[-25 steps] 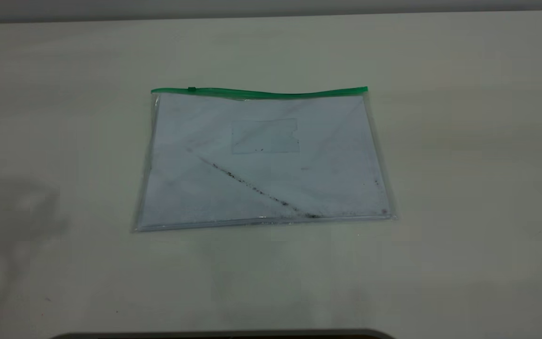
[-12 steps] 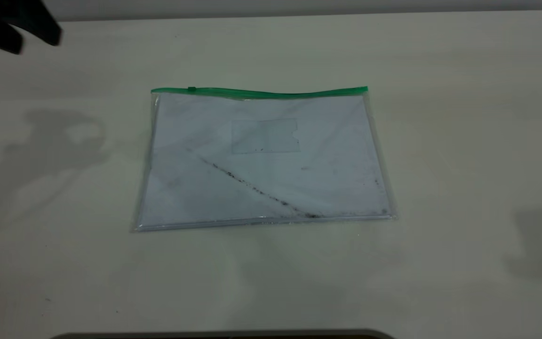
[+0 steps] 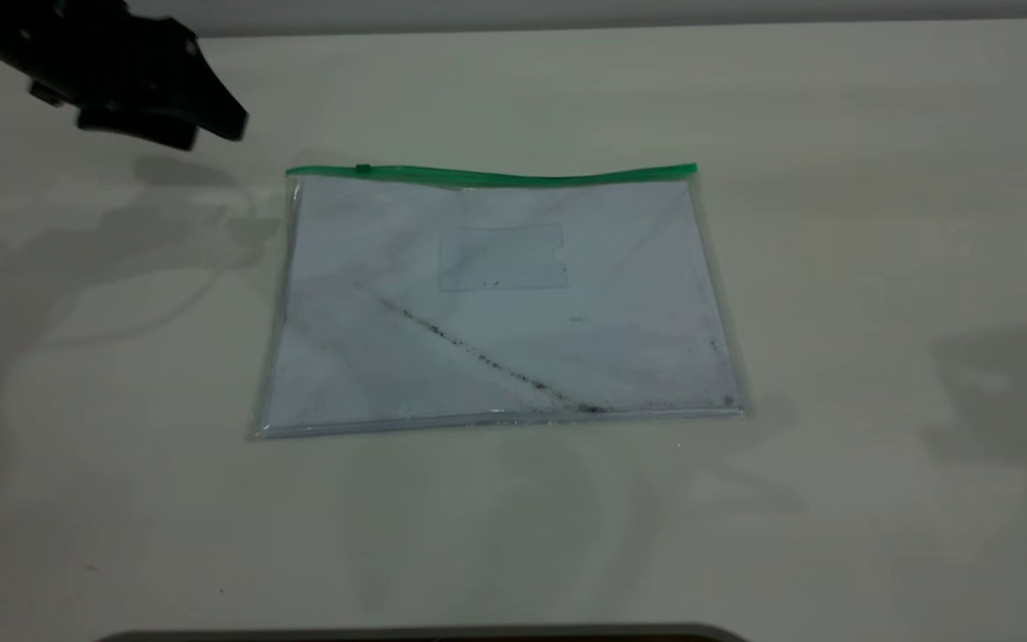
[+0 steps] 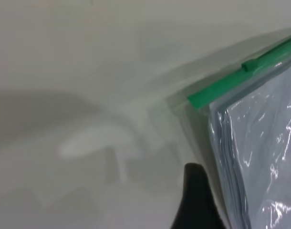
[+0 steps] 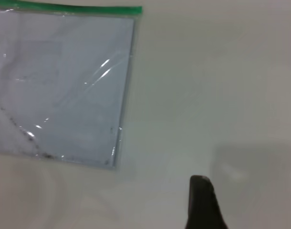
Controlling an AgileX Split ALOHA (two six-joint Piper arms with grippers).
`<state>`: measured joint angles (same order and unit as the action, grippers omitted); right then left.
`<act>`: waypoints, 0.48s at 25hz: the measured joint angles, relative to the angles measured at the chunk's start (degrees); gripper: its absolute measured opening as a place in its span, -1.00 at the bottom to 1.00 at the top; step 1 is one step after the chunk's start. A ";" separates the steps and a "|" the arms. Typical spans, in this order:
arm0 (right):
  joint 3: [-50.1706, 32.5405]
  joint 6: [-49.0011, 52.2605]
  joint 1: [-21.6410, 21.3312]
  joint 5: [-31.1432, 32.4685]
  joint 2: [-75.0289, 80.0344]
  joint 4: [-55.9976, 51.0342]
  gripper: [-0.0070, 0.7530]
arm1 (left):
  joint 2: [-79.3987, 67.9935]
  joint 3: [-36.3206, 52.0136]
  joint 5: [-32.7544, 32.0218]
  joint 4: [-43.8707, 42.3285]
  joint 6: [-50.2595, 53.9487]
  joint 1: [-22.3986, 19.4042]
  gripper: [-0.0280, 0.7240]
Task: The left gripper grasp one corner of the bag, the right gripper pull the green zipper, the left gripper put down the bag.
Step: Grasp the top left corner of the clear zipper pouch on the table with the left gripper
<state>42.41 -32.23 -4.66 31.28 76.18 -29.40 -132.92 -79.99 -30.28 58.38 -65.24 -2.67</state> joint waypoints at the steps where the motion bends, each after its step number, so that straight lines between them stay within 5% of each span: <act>1: 0.00 -0.64 0.00 -0.40 0.29 -0.34 0.39 | -0.99 -0.48 -0.44 1.43 -1.80 0.00 0.64; 12: 0.00 -1.69 0.00 -2.16 0.75 -1.11 0.39 | -8.56 -2.04 -1.71 14.13 -14.19 0.37 0.64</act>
<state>42.41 -33.92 -4.66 29.12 76.92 -30.52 -141.47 -82.03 -31.99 72.51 -79.43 -2.30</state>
